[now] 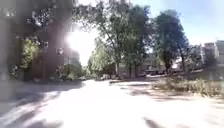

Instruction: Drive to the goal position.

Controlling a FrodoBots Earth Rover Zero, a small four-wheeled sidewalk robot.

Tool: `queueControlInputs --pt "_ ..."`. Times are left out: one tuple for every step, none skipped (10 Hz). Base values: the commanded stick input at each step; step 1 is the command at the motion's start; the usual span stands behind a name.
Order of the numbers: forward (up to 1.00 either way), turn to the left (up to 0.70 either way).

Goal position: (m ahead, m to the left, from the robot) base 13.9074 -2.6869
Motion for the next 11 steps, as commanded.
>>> queueControlInputs --pt "1.00 0.00" --pt "1.00 0.00" --pt "1.00 0.00" --pt "1.00 0.00" --pt "1.00 0.13" --pt "1.00 0.32" --pt "1.00 0.40" --pt "1.00 0.36" --pt "1.00 0.15" --pt "1.00 0.00" --pt "1.00 0.00"
